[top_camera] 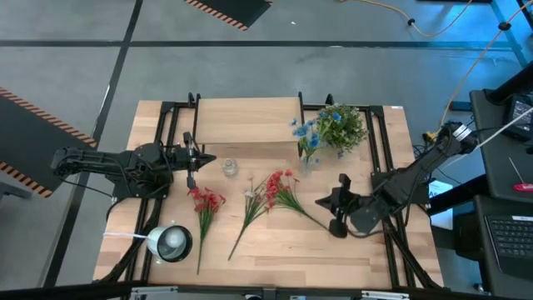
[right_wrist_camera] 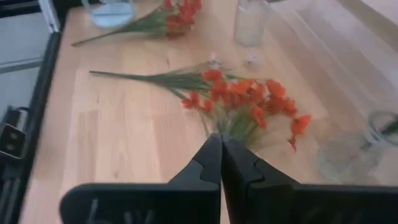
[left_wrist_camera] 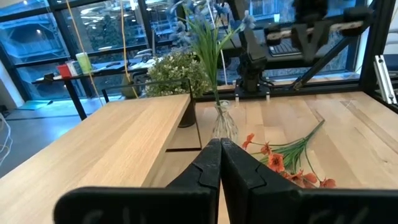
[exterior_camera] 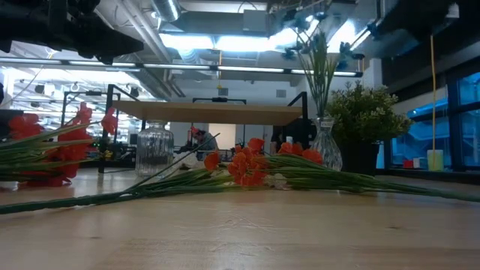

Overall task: Pick and place flowers into a vace then onto a shelf
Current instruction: Put the orange flowers into the right transparent vase

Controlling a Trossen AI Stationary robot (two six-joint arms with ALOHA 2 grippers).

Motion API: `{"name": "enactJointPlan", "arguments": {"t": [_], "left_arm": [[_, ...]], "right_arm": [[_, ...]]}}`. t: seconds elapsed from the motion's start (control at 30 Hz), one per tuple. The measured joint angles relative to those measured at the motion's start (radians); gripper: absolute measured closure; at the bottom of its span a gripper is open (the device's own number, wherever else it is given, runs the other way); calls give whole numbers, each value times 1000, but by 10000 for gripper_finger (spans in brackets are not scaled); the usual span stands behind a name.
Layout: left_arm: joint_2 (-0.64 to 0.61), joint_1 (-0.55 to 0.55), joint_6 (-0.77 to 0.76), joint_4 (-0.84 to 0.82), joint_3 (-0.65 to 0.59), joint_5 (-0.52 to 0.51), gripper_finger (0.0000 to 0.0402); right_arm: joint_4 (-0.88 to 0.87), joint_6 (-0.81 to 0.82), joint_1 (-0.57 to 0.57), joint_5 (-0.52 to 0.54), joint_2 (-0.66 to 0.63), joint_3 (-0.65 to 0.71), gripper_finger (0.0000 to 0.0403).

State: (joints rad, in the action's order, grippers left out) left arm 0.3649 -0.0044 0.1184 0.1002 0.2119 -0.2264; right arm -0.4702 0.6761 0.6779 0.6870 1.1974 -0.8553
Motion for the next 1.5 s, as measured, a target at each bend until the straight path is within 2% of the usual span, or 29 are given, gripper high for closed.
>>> {"name": "enactJointPlan", "arguments": {"t": [0.13, 0.33, 0.57, 0.8, 0.93, 1.3, 1.5], "left_arm": [[0, 0, 0, -2, 0, 0, 398], [0, 0, 0, -17, 0, 0, 398], [0, 0, -3, -23, 0, 0, 398], [0, 0, -22, -26, 0, 0, 398], [0, 0, -26, -28, 0, 0, 398], [0, 0, -27, -30, 0, 0, 398], [0, 0, -27, -30, 0, 0, 398]], "right_arm": [[-142, 10, 8, -7, 117, -155, 401], [-365, 182, 7, -58, 276, -323, 399], [-372, 198, 7, -67, 367, -355, 398], [-352, 228, 7, -81, 382, -355, 393], [-335, 228, 7, -81, 381, -355, 364], [-330, 231, -11, -79, 445, -355, 231], [-328, 210, -41, -109, 499, -355, 180]]}}
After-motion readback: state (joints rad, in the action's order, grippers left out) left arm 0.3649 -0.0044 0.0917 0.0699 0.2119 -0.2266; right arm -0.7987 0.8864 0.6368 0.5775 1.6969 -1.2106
